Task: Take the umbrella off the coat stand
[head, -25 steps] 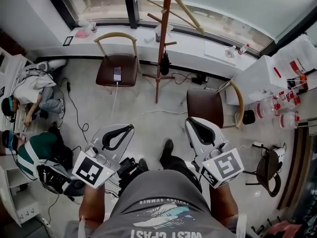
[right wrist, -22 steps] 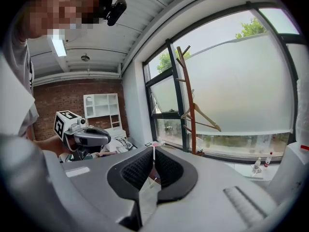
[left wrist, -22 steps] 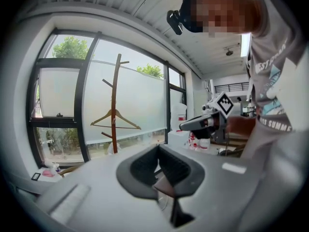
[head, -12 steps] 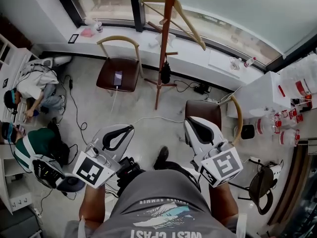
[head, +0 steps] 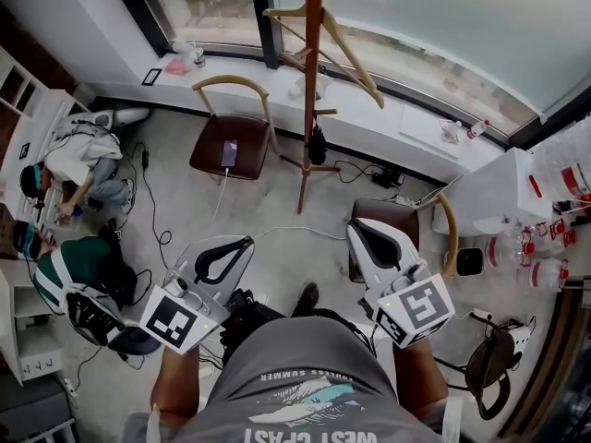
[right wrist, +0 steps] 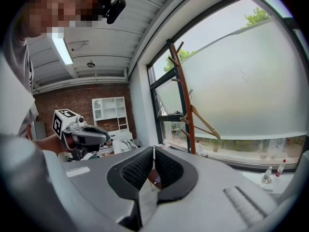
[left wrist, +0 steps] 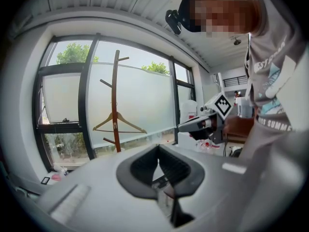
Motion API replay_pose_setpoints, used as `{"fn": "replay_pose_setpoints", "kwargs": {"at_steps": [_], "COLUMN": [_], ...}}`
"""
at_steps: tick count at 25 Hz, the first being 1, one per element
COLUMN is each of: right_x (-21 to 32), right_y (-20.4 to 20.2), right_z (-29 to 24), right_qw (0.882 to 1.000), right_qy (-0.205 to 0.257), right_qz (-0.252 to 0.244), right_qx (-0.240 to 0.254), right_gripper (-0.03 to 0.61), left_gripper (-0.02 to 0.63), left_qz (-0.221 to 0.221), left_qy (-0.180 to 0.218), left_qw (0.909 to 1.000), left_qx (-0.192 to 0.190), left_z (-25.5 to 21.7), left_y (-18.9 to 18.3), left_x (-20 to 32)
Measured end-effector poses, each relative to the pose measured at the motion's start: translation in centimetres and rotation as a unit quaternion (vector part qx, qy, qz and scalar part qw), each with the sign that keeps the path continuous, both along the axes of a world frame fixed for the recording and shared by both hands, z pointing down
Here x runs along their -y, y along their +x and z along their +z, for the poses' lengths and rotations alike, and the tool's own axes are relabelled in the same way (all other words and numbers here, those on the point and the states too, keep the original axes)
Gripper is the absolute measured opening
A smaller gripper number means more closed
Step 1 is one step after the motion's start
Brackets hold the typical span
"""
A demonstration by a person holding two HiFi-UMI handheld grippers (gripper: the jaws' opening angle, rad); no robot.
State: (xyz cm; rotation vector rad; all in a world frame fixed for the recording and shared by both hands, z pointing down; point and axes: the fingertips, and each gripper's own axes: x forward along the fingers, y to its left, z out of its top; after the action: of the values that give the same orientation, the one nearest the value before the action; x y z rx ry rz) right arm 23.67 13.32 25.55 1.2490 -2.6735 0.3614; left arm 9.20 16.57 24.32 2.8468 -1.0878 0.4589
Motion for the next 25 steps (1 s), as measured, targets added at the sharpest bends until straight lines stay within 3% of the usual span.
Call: {"fn": "replay_pose_setpoints", "kwargs": {"at_steps": [8, 25], "right_x": [0.7, 7.7], "right_y": [-0.4, -2.9], "right_z": [1.7, 2.3], "right_qw": [1.0, 0.993], "right_qy": [-0.019, -0.048], "right_qz": [-0.003, 0.102], "right_qx": [-0.001, -0.04], "right_gripper": [0.031, 0.041], "left_gripper": [0.003, 0.003], "left_qz": [-0.007, 0.102], "left_qy": [-0.018, -0.018], "left_qw": [0.9998, 0.9939], "left_qx": [0.008, -0.036], "left_z": [1.2, 1.4], "left_y": [-1.1, -3.0], "left_x": [1.1, 12.5]}}
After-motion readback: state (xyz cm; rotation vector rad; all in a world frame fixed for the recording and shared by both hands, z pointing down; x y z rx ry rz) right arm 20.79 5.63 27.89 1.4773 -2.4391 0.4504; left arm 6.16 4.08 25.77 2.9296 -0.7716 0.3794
